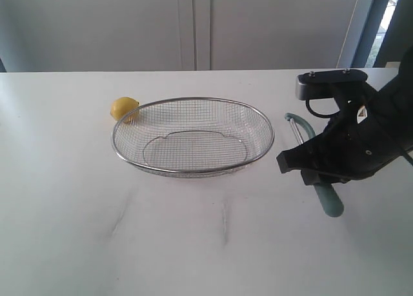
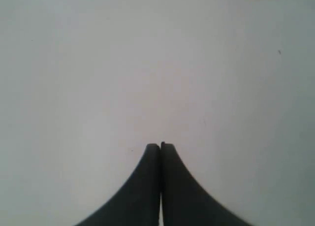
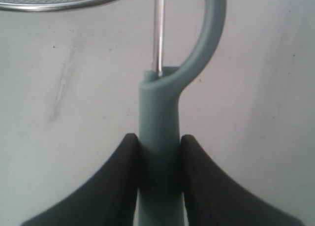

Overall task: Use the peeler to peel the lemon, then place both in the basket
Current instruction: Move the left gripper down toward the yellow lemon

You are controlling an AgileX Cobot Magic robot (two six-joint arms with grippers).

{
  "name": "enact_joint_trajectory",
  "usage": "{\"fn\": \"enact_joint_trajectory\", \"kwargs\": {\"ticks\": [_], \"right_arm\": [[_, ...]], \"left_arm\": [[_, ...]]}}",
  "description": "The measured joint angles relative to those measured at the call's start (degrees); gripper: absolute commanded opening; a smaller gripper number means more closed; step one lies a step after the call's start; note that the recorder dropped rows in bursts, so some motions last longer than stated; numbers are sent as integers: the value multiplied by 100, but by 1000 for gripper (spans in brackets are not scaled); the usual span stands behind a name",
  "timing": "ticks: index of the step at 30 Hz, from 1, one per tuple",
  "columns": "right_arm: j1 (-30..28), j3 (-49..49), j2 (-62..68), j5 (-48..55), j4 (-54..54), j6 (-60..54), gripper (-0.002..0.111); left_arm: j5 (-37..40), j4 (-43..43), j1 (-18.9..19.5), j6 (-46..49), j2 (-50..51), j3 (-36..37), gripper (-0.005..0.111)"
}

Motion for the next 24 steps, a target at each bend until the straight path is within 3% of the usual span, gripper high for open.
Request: {"fn": "enact_joint_trajectory", "kwargs": {"ticks": [5,9,24], "right_arm": [[0,0,0,-5,0,0,0],[0,0,0,-14,0,0,0],[0,0,0,-38,10,0,0]], "left_arm": [[748,-808,0,968,668,-861,0],[1388,-866,-52,1299,1304,-1624,0],[2065,-855,-634,1948,3077,-3762,0]]}}
